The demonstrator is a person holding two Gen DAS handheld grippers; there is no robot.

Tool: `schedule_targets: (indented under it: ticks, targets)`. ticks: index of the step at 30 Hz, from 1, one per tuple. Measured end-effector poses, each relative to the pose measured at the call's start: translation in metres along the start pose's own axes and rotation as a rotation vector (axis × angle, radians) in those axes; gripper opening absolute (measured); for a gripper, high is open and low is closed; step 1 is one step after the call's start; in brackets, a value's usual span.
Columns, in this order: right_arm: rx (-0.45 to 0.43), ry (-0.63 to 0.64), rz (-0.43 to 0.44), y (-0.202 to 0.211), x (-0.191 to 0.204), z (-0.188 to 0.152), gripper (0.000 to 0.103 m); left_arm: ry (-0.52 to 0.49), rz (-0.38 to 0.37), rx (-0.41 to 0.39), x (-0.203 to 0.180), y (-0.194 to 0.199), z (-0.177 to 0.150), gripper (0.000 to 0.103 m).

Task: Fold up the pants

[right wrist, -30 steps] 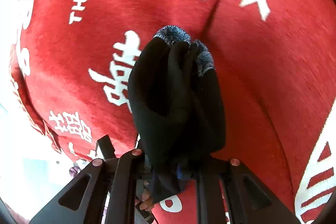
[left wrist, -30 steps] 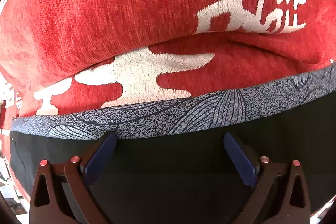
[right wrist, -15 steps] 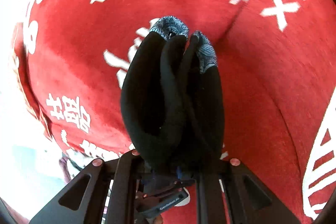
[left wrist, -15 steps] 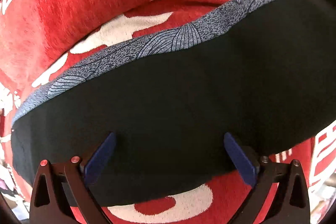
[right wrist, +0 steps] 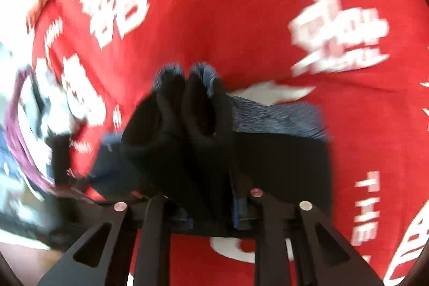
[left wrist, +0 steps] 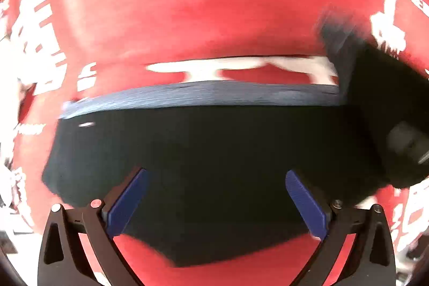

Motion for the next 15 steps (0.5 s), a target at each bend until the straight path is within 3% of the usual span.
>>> schedule_targets:
  ticks: [2, 4, 6, 8, 12, 14, 15]
  targets:
    - [0.071, 0.058, -0.054, -0.046, 0.026, -0.016, 0.033, 0.037, 0.021, 0.017, 0.019, -0.002, -0.021, 0.103]
    - [0.117, 0.167, -0.201, -0.082, 0.050, -0.032, 0.039, 0.074, 0.026, 0.028, 0.049, -0.002, -0.026, 0.103]
    - [0.118, 0.278, -0.309, -0.094, 0.071, -0.043, 0.070, 0.088, 0.027, 0.027, 0.061, -0.004, -0.030, 0.103]
    - [0.110, 0.349, -0.324, -0.093, 0.091, -0.050, 0.077, 0.090, 0.029, 0.027, 0.075, -0.014, -0.032, 0.103]
    - [0.062, 0.508, -0.276, -0.062, 0.135, -0.066, 0.077, 0.097, -0.048, 0.021, 0.086, -0.019, -0.020, 0.103]
    - [0.037, 0.487, -0.231, -0.040, 0.139, -0.066, 0.077, 0.080, -0.123, 0.012, 0.085, -0.017, -0.013, 0.103]
    - [0.034, 0.413, -0.201, -0.027, 0.124, -0.062, 0.077, 0.054, -0.179, 0.016, 0.075, -0.013, -0.010, 0.103]
Point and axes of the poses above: each gripper's, at about its wrist camera, not at the fingertips, and y roughly against the way its jaws point, x to its left, z to its top, the point moved 4 cm from there along -y, roughly the way its jaws point, and after that the axes turned 1 degree about -z, right-handed, at the moved point
